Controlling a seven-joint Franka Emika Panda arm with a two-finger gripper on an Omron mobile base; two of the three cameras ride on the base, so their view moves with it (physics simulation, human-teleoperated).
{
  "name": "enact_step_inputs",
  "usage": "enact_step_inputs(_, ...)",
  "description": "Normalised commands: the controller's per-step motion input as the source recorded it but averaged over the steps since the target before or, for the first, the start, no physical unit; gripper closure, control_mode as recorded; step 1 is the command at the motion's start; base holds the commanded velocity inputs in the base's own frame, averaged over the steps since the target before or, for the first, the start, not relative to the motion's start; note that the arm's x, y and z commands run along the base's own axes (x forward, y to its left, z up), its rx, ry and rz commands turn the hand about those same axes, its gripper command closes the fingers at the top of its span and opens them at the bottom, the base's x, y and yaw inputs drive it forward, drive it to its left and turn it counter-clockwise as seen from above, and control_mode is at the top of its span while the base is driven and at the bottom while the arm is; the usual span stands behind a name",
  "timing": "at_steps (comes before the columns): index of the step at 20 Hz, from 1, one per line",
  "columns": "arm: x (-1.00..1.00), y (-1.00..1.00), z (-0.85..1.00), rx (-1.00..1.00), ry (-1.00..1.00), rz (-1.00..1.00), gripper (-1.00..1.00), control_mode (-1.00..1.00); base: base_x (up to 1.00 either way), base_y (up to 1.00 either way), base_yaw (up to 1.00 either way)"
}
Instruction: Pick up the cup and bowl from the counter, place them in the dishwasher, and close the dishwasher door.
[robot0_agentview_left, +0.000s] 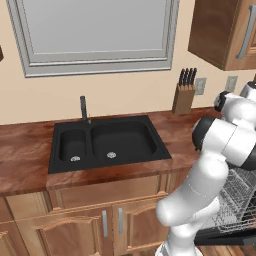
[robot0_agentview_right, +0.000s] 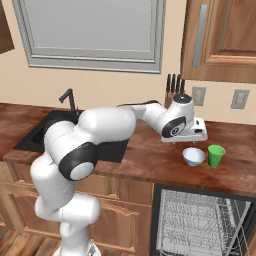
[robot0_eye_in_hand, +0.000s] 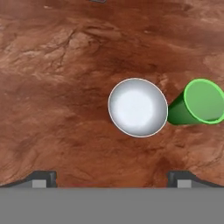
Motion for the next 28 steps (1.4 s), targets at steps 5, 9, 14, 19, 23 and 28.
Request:
enact_step_inputs(5, 0.26, -0.30, -0.28, 0.00, 0.00, 0.00, -1.00, -1.00, 0.00, 0.00, 0.00)
enact_step_inputs(9, 0.26, -0.29, -0.19, 0.00, 0.00, 0.00, -1.00, -1.00, 0.00, 0.00, 0.00)
enact_step_inputs(14, 0.27, -0.31, -0.02, 0.00, 0.00, 0.00, -1.00, -1.00, 0.00, 0.00, 0.00)
enact_step_inputs(19, 0.33, -0.31, -0.08, 0.00, 0.00, 0.00, -1.00, -1.00, 0.00, 0.00, 0.00)
enact_step_inputs(23, 0.34, -0.26, -0.26, 0.00, 0.00, 0.00, -1.00, -1.00, 0.00, 0.00, 0.00)
enact_step_inputs(28, 0.33, -0.24, -0.31, 0.00, 0.00, 0.00, -1.00, -1.00, 0.00, 0.00, 0.00)
